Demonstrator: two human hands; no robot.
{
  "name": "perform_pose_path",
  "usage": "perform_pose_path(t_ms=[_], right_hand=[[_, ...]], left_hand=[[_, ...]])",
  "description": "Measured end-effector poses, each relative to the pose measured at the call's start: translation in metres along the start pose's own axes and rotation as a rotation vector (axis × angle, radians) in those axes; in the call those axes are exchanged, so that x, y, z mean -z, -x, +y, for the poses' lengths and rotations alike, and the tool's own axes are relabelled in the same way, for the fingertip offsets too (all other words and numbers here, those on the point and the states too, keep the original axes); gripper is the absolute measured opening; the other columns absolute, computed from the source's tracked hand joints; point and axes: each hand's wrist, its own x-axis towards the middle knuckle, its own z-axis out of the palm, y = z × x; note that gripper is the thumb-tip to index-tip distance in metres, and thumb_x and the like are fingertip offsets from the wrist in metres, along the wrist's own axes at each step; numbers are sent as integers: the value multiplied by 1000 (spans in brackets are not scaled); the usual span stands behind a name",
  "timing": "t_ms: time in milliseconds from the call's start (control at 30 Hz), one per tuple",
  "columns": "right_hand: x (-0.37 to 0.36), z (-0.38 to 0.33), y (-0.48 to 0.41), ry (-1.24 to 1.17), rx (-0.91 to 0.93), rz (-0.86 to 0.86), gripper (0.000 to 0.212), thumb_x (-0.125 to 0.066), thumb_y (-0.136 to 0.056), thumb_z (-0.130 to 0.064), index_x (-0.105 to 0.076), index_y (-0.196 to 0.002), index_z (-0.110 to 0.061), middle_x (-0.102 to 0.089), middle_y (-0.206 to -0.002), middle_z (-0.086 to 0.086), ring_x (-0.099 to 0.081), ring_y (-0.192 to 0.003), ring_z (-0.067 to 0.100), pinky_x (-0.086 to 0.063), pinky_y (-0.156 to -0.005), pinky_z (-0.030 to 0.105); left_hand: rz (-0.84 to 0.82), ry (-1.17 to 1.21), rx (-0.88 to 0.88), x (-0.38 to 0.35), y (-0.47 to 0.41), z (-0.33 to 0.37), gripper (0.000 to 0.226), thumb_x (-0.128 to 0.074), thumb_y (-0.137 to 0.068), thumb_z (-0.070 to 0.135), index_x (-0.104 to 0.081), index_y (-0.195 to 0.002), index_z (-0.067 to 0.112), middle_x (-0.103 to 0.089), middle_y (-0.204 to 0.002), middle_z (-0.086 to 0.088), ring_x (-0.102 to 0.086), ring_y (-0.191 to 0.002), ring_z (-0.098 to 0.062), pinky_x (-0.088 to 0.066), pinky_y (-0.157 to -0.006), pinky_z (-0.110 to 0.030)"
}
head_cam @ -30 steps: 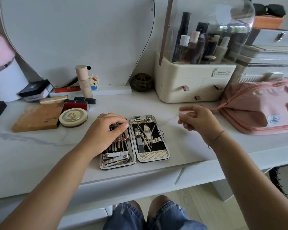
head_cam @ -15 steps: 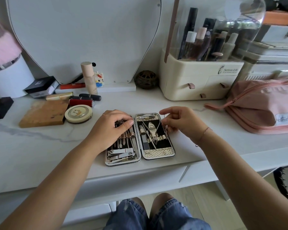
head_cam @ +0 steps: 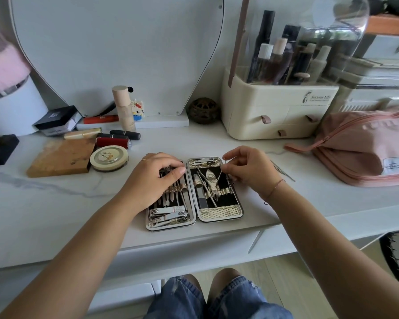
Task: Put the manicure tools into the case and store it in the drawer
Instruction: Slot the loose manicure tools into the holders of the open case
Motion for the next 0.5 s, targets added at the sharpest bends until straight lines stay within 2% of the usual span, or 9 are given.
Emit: perform_pose_path(t_ms=[133,233,300,367,500], right_hand=[[1,-1,3,211,35,18,11,-78,-72,-19,-69,-78,-18,-63,-66,-7,-51,-55,0,-41,-56,12],[3,-4,8,261,45,-26,9,-77,-73,-20,-70,-76,-15,-64,-63,-10,-52,-52,-5,-40,-52,6],[4,-6,11,290,47,-48,9,-77,-74,-20,-71,-77,-14,-66,-65,-9,-54,-54,-4,-41,-54,7],[4,-7,10,278,25,-45,10,-77,-74,-21,-72,-77,-13,-67,-66,-5,-55,-57,2,-44,-57,12],[3,-10,-1,73,-96,-26,10,-73,-78,-16,-68,-73,-10,-61,-59,5,-48,-44,9,-39,-45,16]], left_hand=[[-1,-2,0,1,1,0,25,-56,-85,41,-68,-102,27,-62,-105,16,-48,-109,-6,-34,-94,-25],[-3,-3,-1,0,1,0,25,-56,-85,41,-68,-102,27,-62,-105,16,-48,-109,-7,-35,-94,-26],[-2,-6,0,1,1,0,26,-56,-85,41,-68,-102,26,-62,-105,16,-47,-109,-6,-34,-93,-24],[-2,-7,0,1,1,0,27,-56,-85,41,-69,-102,26,-62,-105,15,-47,-109,-6,-33,-92,-23],[-6,-13,-1,0,0,0,27,-55,-86,41,-69,-103,25,-62,-106,15,-47,-109,-6,-32,-91,-22]])
